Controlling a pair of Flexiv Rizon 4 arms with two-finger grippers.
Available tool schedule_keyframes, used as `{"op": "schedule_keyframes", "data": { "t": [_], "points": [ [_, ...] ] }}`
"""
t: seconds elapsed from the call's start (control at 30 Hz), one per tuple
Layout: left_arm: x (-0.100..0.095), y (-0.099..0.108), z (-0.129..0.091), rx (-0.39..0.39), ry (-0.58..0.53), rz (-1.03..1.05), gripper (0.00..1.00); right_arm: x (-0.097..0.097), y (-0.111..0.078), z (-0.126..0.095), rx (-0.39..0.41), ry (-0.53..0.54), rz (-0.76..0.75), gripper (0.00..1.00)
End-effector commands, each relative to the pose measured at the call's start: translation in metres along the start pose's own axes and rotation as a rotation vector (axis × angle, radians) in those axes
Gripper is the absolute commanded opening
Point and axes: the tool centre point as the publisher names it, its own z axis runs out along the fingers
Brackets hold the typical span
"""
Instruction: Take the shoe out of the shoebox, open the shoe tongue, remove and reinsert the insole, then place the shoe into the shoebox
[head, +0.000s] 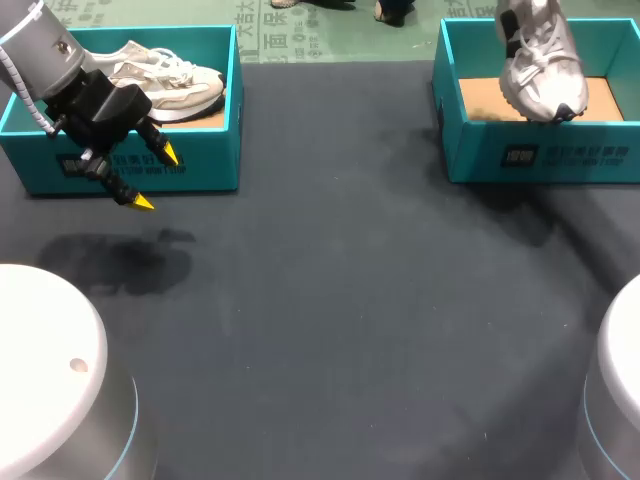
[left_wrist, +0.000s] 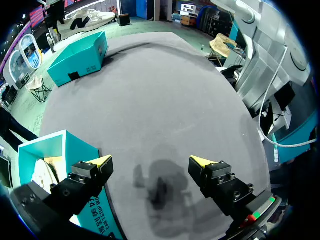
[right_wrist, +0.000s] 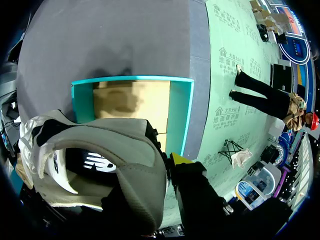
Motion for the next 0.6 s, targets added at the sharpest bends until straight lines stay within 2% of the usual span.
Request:
{"op": "schedule_keyframes", "data": {
  "t": [0.03, 0.3, 0.47, 0.6],
  "points": [
    [0.0, 0.0, 0.0, -0.003, 0.0, 0.0, 1.0, -0.016, -0.033, 0.01, -0.04, 0.009, -0.003, 0.0],
    [0.0, 0.0, 0.0, -0.003, 0.0, 0.0, 1.0, -0.035, -0.072, 0.033, -0.065, 0.003, -0.053, 0.0],
    [0.0, 0.0, 0.0, -0.003, 0.0, 0.0, 1.0, -0.041, -0.093, 0.048, -0.05, 0.046, 0.042, 0.0],
    [0.0, 0.0, 0.0, -0.003, 0.0, 0.0, 1.0, -0.033, -0.106, 0.046, -0.023, 0.048, 0.191, 0.0]
  ]
}}
